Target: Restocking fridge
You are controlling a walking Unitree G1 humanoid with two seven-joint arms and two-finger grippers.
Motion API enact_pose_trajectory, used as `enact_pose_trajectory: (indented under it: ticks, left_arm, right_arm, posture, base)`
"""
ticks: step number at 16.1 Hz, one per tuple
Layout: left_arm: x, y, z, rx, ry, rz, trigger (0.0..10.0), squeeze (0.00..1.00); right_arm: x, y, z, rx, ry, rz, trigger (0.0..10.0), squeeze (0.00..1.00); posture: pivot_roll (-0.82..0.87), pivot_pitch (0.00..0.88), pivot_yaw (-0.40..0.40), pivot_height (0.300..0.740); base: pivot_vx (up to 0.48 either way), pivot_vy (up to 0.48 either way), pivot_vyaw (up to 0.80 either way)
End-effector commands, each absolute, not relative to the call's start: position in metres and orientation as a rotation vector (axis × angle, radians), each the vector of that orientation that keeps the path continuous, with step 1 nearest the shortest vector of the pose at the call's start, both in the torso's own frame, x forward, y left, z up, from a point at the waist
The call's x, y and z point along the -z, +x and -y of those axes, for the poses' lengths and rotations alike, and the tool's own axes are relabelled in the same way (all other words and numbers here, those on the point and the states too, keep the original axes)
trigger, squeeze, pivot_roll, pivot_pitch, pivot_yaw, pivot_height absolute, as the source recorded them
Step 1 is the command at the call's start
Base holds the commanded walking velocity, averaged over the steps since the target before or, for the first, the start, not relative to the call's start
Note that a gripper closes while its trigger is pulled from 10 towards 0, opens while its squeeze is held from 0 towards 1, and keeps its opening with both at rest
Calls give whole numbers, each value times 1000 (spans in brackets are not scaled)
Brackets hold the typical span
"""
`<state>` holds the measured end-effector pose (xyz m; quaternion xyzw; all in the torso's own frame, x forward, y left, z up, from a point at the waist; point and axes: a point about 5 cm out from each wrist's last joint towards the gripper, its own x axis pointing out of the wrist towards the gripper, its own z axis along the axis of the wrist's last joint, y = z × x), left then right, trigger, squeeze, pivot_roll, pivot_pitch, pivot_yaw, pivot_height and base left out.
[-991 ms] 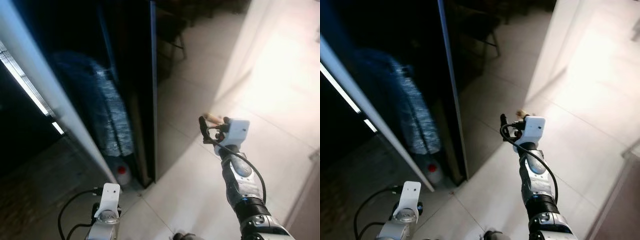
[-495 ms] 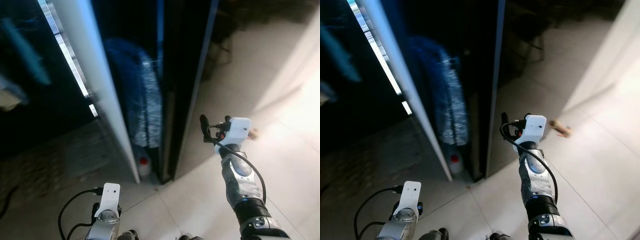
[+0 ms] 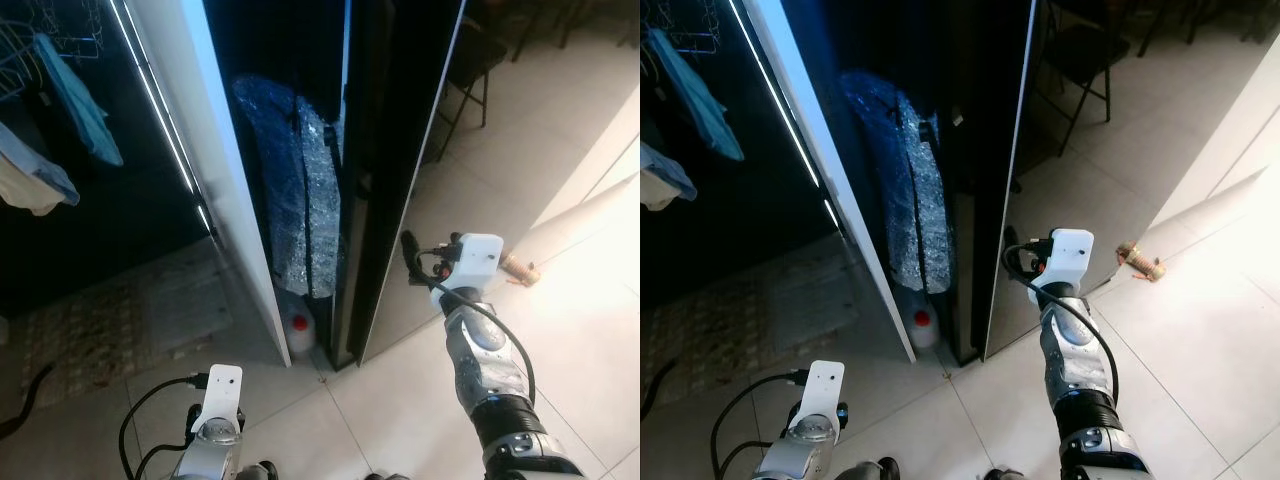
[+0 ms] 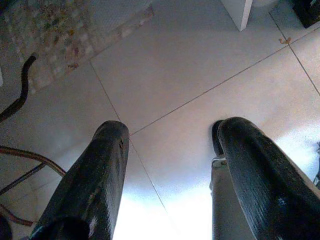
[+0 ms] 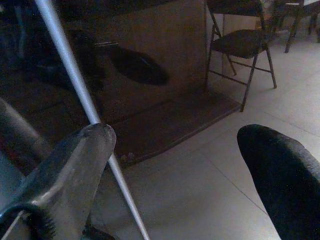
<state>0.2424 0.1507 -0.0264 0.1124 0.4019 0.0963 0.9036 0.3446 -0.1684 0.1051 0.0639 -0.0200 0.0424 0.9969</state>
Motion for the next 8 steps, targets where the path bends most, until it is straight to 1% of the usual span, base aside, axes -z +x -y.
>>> enact_pose_trajectory:
  ticks: [1, 7, 8]
  left_arm:
    - [31, 237, -155, -207, 228, -860, 10000, 0]
    - [30, 237, -156, -210, 230, -862, 10000, 0]
    - [30, 237, -156, -207, 232, -860, 10000, 0]
  right_arm:
    - [-103, 343, 164, -89, 138, 28, 10000, 0]
    - [-114, 348, 166, -61, 111, 49, 10000, 0]
    - [-116, 350, 167, -50, 110, 51, 10000, 0]
  posture:
    - [-108, 182, 9, 740]
    - [-110, 185, 14, 740]
    - [-112, 185, 15, 740]
  base:
    - [0, 386, 0]
    - [0, 372, 0]
    - [0, 0, 0]
